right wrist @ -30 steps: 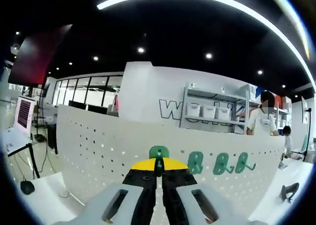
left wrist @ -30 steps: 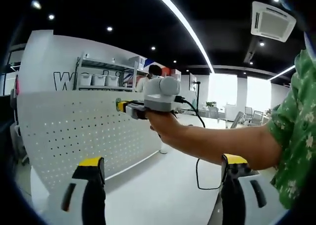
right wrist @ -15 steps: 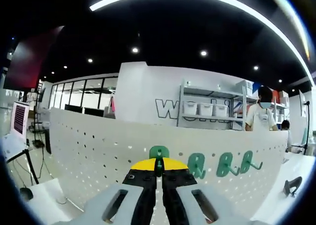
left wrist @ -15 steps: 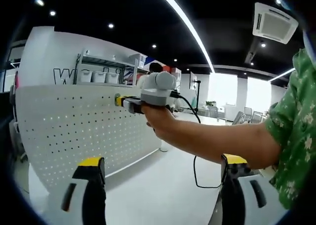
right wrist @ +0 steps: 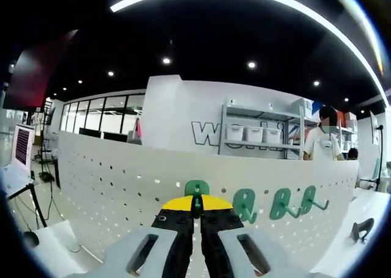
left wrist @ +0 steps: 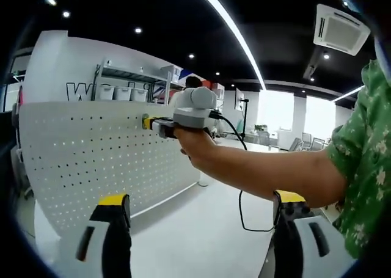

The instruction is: Insert the hook assembly into the mounting plate slot until the hook locks in place.

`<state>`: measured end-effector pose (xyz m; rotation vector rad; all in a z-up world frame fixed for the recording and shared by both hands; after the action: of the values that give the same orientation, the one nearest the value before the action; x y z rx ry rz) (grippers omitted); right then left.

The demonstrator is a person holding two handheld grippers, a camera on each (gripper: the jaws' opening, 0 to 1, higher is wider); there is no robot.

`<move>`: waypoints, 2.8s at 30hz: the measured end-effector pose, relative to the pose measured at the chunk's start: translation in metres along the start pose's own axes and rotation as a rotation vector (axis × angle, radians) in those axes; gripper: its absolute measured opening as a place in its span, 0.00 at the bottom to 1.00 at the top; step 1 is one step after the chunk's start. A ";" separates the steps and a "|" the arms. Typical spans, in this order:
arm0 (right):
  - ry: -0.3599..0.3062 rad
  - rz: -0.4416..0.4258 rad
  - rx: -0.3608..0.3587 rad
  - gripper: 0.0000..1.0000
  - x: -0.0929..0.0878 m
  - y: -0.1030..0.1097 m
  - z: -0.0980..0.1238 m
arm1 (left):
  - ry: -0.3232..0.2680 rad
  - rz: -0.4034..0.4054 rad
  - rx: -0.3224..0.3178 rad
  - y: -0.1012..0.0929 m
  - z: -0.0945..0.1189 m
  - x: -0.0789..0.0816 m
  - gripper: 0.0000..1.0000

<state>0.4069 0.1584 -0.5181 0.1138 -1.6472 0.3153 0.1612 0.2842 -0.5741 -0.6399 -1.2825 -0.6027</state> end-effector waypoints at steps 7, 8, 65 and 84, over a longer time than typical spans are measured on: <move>0.002 -0.012 -0.007 0.01 -0.001 -0.001 -0.001 | 0.004 0.001 0.000 0.001 0.000 -0.002 0.99; 0.001 -0.010 -0.008 0.01 -0.001 -0.002 -0.001 | 0.003 0.002 -0.001 0.001 0.000 -0.002 0.99; -0.005 -0.026 -0.046 0.01 -0.004 -0.004 -0.004 | 0.025 0.007 -0.034 0.005 0.002 -0.010 0.96; -0.026 -0.007 -0.051 0.01 -0.004 -0.002 -0.005 | 0.038 0.012 -0.041 0.006 0.000 -0.015 0.95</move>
<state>0.4126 0.1570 -0.5218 0.0852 -1.6792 0.2676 0.1631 0.2891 -0.5890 -0.6666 -1.2331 -0.6302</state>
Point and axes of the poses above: the point that each gripper's makers call its tool centre point, and the gripper's own axes: z roughly backward along the fingers, y roughly to its left, x roughly out of its top, the point moved 1 cm from there along z, roughly backward along the fingers, and after that the axes turned 10 degrees about x, right-handed, at the moved point
